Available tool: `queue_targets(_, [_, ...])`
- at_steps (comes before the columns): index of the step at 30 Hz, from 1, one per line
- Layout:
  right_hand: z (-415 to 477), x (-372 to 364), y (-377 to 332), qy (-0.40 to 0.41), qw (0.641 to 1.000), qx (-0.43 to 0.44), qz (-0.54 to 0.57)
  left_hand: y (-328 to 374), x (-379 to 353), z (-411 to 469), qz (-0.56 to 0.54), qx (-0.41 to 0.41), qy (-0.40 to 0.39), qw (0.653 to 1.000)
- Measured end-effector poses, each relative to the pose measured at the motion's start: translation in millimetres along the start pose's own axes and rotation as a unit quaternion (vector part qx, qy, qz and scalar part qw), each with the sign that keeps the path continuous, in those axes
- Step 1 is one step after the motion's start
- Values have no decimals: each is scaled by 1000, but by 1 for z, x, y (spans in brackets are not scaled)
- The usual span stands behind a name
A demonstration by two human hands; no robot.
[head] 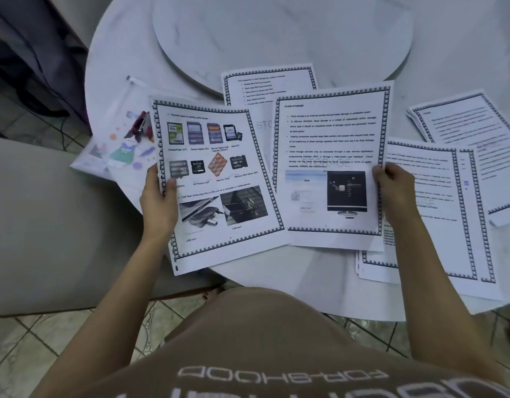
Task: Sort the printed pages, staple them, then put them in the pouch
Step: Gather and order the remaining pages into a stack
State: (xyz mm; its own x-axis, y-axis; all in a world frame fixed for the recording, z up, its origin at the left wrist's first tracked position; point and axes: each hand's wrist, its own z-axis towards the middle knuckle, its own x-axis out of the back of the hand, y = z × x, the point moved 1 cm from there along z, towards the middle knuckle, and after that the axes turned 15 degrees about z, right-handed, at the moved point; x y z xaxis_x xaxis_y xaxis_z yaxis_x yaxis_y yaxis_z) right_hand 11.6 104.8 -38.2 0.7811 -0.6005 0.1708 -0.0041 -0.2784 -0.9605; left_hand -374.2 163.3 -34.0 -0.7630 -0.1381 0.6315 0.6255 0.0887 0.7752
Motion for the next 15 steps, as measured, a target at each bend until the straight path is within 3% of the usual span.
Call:
queue_targets(8, [2, -27, 2, -30, 999, -6, -18, -1, 13, 9, -108, 5, -14, 994])
queue_targets(15, [-23, -66, -9, -104, 990, -71, 66, 8, 7, 13, -151, 34, -80, 985])
